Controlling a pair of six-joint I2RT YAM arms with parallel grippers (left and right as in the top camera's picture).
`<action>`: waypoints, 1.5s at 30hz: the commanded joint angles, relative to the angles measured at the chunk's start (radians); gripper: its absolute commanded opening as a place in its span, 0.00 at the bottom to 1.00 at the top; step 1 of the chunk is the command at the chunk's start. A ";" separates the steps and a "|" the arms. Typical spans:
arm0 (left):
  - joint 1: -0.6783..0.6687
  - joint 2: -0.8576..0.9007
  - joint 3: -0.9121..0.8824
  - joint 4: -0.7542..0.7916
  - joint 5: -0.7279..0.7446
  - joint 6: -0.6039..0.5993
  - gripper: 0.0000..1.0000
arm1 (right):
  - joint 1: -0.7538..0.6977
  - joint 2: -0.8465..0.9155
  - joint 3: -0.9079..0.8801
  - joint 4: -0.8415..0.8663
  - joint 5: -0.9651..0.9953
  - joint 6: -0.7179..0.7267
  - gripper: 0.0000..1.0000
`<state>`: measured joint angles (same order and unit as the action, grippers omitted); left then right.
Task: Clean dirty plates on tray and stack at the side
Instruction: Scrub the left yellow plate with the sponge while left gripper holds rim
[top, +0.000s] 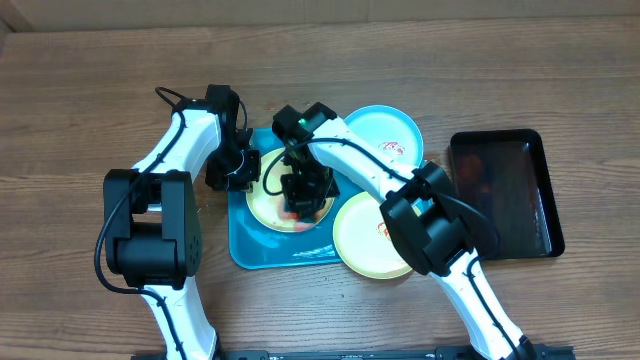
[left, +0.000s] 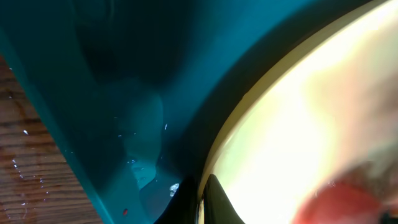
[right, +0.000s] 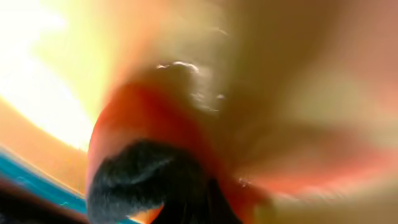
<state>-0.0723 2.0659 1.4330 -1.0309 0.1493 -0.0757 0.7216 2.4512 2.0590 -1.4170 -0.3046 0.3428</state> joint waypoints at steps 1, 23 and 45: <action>-0.005 0.012 -0.009 0.016 -0.026 -0.017 0.04 | -0.024 0.049 0.031 -0.058 0.406 0.090 0.04; -0.005 0.012 -0.009 0.023 -0.026 -0.018 0.04 | 0.042 0.107 0.024 0.160 -0.115 -0.012 0.04; -0.005 0.012 -0.009 0.026 -0.026 -0.018 0.04 | -0.013 0.078 0.042 0.384 0.139 0.063 0.04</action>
<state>-0.0734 2.0659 1.4330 -1.0164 0.1638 -0.0795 0.6991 2.4744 2.1380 -1.1049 0.0193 0.4412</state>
